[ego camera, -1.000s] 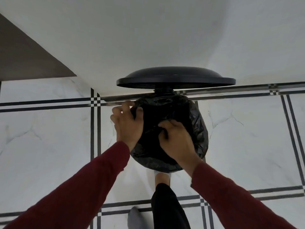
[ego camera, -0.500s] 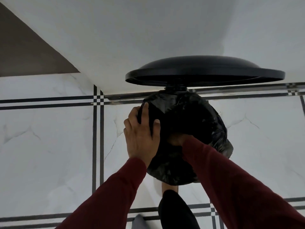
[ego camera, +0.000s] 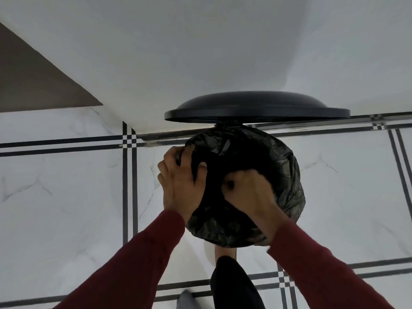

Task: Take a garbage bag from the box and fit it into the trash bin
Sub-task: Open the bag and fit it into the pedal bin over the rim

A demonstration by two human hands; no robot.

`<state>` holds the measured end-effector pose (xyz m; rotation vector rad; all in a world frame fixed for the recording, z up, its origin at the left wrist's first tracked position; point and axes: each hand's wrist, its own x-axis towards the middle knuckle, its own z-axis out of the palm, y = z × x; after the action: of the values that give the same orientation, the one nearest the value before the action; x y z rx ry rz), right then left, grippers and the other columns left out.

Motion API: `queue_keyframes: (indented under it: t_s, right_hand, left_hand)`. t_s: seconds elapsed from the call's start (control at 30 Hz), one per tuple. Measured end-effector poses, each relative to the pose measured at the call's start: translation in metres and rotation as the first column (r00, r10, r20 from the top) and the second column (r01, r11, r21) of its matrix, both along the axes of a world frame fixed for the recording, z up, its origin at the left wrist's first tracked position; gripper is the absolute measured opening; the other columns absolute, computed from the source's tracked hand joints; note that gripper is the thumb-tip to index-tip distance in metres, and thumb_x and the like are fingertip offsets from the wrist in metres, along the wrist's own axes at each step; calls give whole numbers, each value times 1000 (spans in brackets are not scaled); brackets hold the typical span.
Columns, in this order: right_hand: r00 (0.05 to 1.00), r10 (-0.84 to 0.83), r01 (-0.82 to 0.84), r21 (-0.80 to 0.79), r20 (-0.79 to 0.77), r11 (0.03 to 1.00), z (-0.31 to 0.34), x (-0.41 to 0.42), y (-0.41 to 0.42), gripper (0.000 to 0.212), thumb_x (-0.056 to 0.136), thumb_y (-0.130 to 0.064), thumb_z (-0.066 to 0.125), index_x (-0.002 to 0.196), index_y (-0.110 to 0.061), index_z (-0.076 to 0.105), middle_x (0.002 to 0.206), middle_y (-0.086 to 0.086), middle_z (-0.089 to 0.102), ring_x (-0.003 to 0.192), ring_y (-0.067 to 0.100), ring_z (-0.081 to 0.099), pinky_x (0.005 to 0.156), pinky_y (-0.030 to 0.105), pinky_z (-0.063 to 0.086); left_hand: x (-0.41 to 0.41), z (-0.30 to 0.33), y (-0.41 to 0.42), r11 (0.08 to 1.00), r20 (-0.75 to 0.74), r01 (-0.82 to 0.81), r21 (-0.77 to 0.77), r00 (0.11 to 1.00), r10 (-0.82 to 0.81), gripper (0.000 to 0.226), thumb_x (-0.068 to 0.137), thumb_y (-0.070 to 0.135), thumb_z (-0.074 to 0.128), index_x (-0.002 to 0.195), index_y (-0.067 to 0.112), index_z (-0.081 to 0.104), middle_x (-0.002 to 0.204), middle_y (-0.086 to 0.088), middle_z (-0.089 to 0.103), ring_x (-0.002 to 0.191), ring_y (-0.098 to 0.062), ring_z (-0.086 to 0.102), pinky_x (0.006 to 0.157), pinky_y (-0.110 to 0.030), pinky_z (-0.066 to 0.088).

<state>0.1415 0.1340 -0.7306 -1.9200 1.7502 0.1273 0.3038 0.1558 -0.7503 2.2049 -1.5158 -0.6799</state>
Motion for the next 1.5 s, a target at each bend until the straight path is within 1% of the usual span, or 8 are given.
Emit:
queue_keyframes:
  t_s: [0.13,0.33,0.6,0.8,0.97,1.13,1.3,1.5]
  right_hand:
    - [990,-90,133,-507,108,852,41,-38,-8,35,85,-36,63,118,-24,71,113,3,69,106,29,61,80,43,56]
    - [947,-237,243,-2,218,970,-11,-74,-51,50,97,-38,59,145,-31,48,138,4,58,123,29,56,95,39,49]
    - [259,-827,488,671,500,558,-15,-83,-88,25,90,-34,62,78,-15,72,70,5,71,63,22,67,68,32,55]
    - [386,-838,527,654,385,543,-32,-83,-98,26,84,-35,70,92,-11,77,87,6,78,84,27,74,88,45,62]
    - [410,-649,414,504,641,758,-22,-85,-82,39,64,-57,84,88,-30,71,79,-26,74,79,-10,67,78,17,53]
    - [794,-602,559,287,85,778,-27,-79,-110,64,98,-59,38,131,-10,63,140,17,60,131,37,52,109,45,37]
    - [824,-562,565,24,-72,825,-11,-68,-93,58,99,-59,33,127,-21,66,137,13,58,131,40,46,106,55,35]
    - [720,-673,637,224,169,738,-13,-59,-90,62,102,-57,40,107,-4,71,115,20,70,114,36,61,89,36,42]
  left_hand:
    - [3,17,-20,1000,-32,12,24,999,-11,50,96,42,58,143,28,52,147,-6,37,130,-31,36,106,-51,38]
    - [6,15,-47,978,-227,161,129,965,-129,47,104,39,51,150,40,47,148,-4,37,142,-25,36,113,-33,33]
    - [16,-2,-77,964,-402,-31,265,905,140,37,106,39,47,127,18,69,116,0,69,109,-16,60,96,-27,42]
    - [23,-6,-84,912,-434,-101,398,855,284,43,99,55,51,108,18,73,105,-6,75,102,-26,69,99,-41,52]
    - [36,-20,-75,899,-538,25,436,808,239,8,103,7,56,95,7,58,95,-15,56,94,-28,51,76,-29,49]
    - [24,-15,-90,890,-397,-71,451,877,271,59,100,62,38,119,16,69,116,-4,68,114,-26,61,110,-44,43]
    - [35,-14,-82,883,-413,-100,458,856,311,64,93,69,42,126,20,65,118,1,64,119,-27,60,112,-45,43]
    - [47,-11,-72,861,-484,-117,495,786,385,73,73,77,48,120,26,73,121,-2,73,116,-25,66,110,-46,47]
